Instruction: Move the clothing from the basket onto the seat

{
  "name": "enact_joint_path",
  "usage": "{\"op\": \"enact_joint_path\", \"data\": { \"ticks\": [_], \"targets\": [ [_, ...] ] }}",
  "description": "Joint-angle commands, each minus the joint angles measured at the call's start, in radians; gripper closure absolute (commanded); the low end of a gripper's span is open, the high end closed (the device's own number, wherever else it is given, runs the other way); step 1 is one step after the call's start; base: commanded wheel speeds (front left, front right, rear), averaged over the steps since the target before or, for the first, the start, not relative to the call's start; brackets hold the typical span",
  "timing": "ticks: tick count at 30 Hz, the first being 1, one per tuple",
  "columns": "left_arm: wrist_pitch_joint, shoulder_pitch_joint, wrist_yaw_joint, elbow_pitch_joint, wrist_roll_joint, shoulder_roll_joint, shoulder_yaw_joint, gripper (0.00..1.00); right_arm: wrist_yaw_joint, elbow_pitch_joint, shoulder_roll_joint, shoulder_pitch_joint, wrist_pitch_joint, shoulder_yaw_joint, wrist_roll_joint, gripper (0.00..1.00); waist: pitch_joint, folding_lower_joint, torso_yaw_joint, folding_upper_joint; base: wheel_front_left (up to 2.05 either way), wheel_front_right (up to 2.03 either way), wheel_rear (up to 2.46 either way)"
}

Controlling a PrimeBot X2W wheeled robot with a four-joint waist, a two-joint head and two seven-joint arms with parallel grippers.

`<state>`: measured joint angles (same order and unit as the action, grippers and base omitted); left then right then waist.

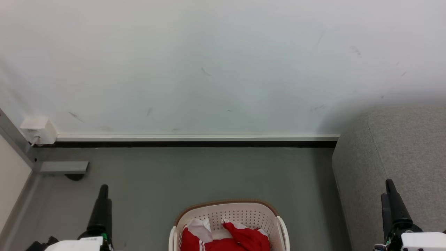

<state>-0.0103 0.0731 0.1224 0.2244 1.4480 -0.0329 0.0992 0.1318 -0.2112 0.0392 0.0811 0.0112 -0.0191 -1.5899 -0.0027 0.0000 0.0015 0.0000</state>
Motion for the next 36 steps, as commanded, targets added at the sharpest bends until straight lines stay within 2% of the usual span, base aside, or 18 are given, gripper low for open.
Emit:
{"op": "enact_joint_path", "data": {
  "ticks": [1, 9, 20, 25, 36],
  "targets": [
    [0.011, 0.016, 0.003, -0.021, -0.035, -0.009, 0.007, 0.00, 0.000, 0.021, 0.015, 0.031, -0.010, 0.010, 0.035, 0.00, 0.000, 0.0000, 0.000, 0.0000, 0.00, 0.00, 0.00],
    [0.042, 0.013, 0.002, -0.060, -0.248, -0.011, 0.008, 0.00, -0.001, 0.053, 0.010, 0.036, -0.043, 0.031, 0.248, 0.00, 0.001, 0.0000, 0.001, 0.0000, 0.00, 0.00, 0.00],
    [0.081, 0.000, -0.051, -0.090, -0.537, -0.013, -0.027, 0.00, -0.001, 0.052, 0.027, 0.036, -0.082, 0.064, 0.577, 0.00, 0.001, 0.0000, 0.003, 0.0000, 0.00, 0.00, 0.00],
    [0.097, -0.007, -0.078, -0.068, -0.659, -0.014, -0.043, 0.00, -0.001, 0.034, 0.026, 0.038, -0.098, 0.074, 0.688, 0.00, 0.001, 0.0000, 0.004, 0.0000, 0.00, 0.00, 0.00],
    [0.132, 0.001, -0.115, -0.059, -0.811, -0.015, -0.060, 0.00, -0.001, -0.005, 0.016, 0.049, -0.132, 0.090, 0.875, 0.00, -0.002, 0.0000, 0.006, 0.0000, 0.00, 0.00, 0.00]
  ]
}}
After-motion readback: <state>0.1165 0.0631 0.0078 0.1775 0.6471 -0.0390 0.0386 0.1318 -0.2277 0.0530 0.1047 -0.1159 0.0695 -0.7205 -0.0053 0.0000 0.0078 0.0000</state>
